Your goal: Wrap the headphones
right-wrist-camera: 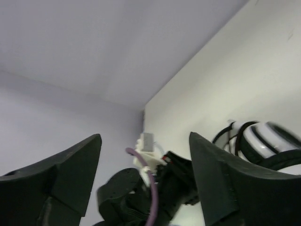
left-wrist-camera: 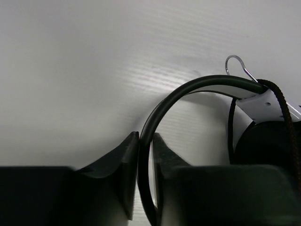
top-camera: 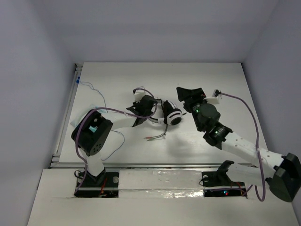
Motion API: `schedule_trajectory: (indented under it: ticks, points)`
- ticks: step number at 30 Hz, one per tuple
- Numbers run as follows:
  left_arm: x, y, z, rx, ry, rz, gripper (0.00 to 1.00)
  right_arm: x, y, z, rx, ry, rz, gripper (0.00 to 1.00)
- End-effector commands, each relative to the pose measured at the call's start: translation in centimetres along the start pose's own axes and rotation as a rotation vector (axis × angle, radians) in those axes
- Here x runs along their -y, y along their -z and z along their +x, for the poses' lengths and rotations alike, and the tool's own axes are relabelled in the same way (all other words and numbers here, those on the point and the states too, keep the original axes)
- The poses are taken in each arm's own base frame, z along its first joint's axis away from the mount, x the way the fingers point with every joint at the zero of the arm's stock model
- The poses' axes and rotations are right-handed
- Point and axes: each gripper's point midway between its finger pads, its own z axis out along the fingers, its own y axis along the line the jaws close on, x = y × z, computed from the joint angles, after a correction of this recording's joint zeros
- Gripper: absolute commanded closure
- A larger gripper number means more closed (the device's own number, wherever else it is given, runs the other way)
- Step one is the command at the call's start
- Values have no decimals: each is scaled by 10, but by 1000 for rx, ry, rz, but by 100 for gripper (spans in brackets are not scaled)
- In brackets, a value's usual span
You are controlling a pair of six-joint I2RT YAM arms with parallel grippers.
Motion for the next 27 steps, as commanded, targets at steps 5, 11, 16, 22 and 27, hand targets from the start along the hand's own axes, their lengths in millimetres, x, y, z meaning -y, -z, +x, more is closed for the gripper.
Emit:
schedule_trajectory:
  ticks: [5, 11, 16, 22, 27]
  points:
    - [47, 15, -74, 182, 66, 104, 44, -6, 33, -83, 178, 325, 106, 0]
    - [44, 64, -125, 298, 83, 129, 1, -7, 65, -114, 191, 421, 125, 0]
    - [45, 121, -173, 400, 116, 209, 1, -12, 84, -121, 147, 402, 116, 0]
    - [43, 201, -208, 460, 116, 375, 1, -3, 96, -120, 59, 468, 206, 0]
    - [21, 253, -227, 520, 103, 407, 1, -1, 103, -133, 78, 489, 245, 0]
